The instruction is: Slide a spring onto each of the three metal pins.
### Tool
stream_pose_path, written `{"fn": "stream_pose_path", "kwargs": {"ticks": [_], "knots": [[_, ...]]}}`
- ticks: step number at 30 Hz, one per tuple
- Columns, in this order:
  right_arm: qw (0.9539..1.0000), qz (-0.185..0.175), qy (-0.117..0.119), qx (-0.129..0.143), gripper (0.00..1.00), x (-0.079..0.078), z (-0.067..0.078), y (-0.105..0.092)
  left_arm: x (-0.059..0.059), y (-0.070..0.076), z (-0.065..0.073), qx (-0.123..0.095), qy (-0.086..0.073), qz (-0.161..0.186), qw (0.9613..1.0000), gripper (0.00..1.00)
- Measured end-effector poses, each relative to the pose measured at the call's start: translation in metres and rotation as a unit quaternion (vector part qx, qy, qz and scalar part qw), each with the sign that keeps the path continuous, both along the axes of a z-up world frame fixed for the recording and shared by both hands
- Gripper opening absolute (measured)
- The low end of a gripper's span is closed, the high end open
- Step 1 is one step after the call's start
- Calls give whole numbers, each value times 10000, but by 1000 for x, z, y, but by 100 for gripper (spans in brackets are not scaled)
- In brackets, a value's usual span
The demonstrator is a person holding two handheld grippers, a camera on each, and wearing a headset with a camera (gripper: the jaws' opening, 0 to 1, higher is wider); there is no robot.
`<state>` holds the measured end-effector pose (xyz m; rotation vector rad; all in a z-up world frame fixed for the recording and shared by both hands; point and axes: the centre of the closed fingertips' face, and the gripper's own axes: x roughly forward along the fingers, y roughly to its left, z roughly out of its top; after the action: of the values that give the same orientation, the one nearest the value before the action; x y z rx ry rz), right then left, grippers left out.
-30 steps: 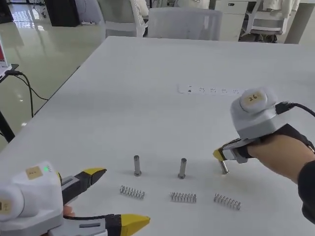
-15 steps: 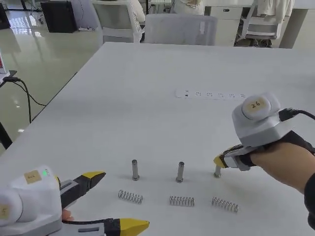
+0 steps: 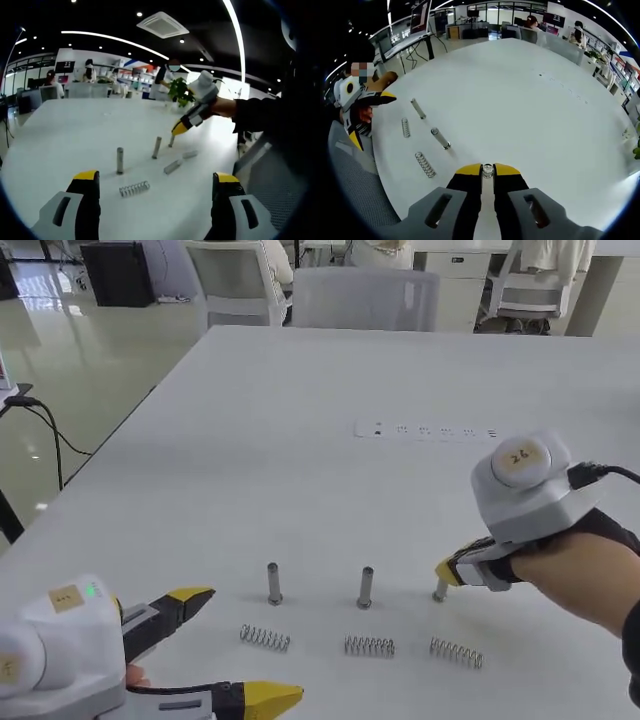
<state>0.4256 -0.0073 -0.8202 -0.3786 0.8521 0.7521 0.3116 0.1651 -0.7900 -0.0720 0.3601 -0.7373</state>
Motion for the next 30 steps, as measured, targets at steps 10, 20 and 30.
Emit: {"fn": "stream_pose_path", "kwargs": {"ticks": [10,20,30], "knots": [[9997,231,-110,-56,5,-3,-1,2,0,0,-1,8,5,13,10000,90],[9995,278,-147,-39,7,-3,1,1,0,0,-1,21,12,14,10000,90],[9993,286,-240,-25,12,-5,5,-3,0,-1,-1,23,14,-1,10000,90]]}}
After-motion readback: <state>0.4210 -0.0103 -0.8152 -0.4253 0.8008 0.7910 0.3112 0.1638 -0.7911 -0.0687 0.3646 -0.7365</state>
